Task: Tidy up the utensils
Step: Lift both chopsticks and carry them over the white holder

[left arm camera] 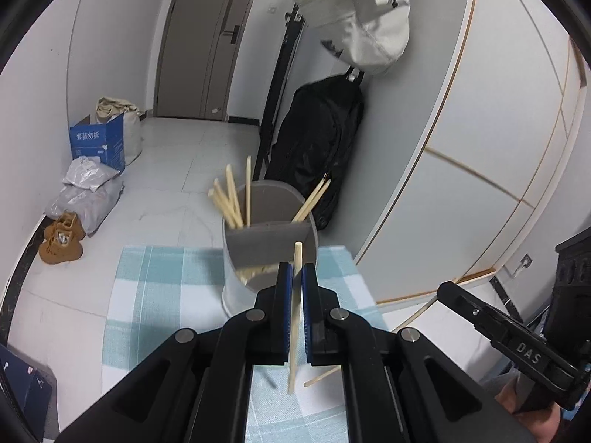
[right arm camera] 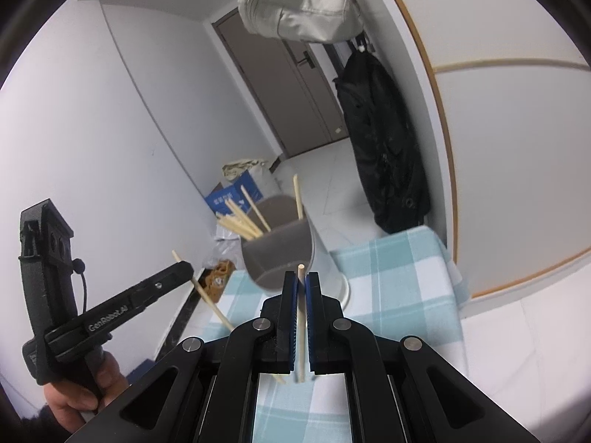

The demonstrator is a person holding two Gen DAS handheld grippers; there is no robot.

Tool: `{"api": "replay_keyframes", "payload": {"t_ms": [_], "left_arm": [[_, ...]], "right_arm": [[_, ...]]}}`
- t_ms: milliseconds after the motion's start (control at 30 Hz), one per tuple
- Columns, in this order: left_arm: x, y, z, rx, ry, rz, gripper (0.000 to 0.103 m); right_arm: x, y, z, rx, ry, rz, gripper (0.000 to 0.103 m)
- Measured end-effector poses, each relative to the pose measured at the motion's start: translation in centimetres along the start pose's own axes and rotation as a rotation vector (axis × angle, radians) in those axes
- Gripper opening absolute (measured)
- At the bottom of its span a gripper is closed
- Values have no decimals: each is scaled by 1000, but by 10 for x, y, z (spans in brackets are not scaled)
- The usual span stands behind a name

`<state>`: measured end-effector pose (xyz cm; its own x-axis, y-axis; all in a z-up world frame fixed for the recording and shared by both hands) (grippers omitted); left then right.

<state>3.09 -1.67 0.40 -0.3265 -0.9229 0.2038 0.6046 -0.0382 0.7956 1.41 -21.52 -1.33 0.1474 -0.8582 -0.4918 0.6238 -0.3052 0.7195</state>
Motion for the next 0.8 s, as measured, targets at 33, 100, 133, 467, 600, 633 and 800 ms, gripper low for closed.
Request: {"api": "replay_keyframes", "payload": {"t_ms": [33,100,133,467,600,633,800], "left_arm": [[1,6,3,9,-1,-4,1],[2,16,8,22,-4,-7,2],[3,24,12,31,-1,-9,1],[-1,90,16,51,-13,13,1],[-1,114,16,88,-1,-2,2],[-2,118,15,94,1,-3,1],[-10,134,7,134,36,-9,2]], "right_arm": [[-1,5,2,5,0,2,4],[-5,17,3,10,-3,7,4],[-7,23,5,16,-3,11,4],[-33,88,8,64,18,45,4],[-40,113,-1,65,30,44,4],[-42,119,-4,64,35,40,4],[-54,149,-22,58,42,46,4]]}}
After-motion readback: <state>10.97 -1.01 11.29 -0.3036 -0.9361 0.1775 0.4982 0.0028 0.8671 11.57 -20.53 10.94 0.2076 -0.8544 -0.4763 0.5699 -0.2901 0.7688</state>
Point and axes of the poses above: each gripper's, at about its wrist camera, not at the fingertips, and z roughly against the way its jaws point, x to its right, y to its top, the point moved 4 cm from there along -z, roughly the way its jaws point, and after that the axes turned 5 degrees about -z, right-handed, at the moved point
